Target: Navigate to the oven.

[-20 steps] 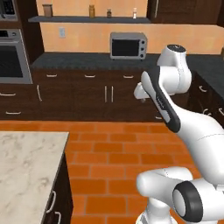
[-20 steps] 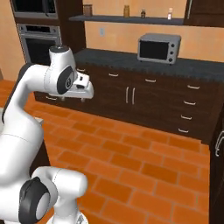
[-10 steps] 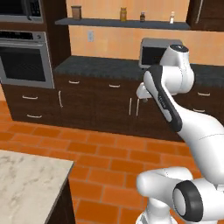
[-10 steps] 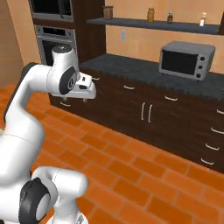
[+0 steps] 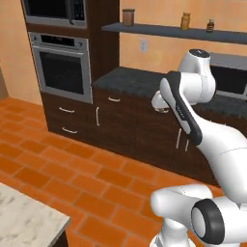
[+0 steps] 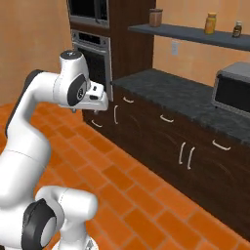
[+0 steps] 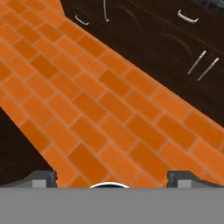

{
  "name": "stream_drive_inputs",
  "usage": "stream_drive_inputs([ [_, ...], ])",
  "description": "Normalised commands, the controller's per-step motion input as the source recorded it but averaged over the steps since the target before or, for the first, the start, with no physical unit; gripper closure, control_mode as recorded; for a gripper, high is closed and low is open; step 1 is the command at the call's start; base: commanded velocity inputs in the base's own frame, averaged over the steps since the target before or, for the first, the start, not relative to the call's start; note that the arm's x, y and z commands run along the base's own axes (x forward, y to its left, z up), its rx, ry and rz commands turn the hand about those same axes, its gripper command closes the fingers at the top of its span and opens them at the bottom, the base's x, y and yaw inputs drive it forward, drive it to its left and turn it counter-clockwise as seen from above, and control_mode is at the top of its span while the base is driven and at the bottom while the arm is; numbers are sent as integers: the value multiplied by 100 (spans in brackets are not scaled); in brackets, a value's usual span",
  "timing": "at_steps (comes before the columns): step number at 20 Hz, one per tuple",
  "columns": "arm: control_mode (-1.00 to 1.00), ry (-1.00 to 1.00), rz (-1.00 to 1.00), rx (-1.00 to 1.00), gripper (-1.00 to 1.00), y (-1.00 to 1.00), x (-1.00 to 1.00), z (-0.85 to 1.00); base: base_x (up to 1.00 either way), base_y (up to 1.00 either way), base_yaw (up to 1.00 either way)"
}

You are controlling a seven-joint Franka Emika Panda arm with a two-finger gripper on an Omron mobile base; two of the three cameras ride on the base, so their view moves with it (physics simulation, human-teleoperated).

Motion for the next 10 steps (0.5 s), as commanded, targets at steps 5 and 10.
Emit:
stream_drive_inputs([
  [5, 100, 0, 0, 0, -100, 0, 0, 0, 100, -26, 39],
  [10, 100, 0, 0, 0, -100, 0, 0, 0, 100, -2, 18],
])
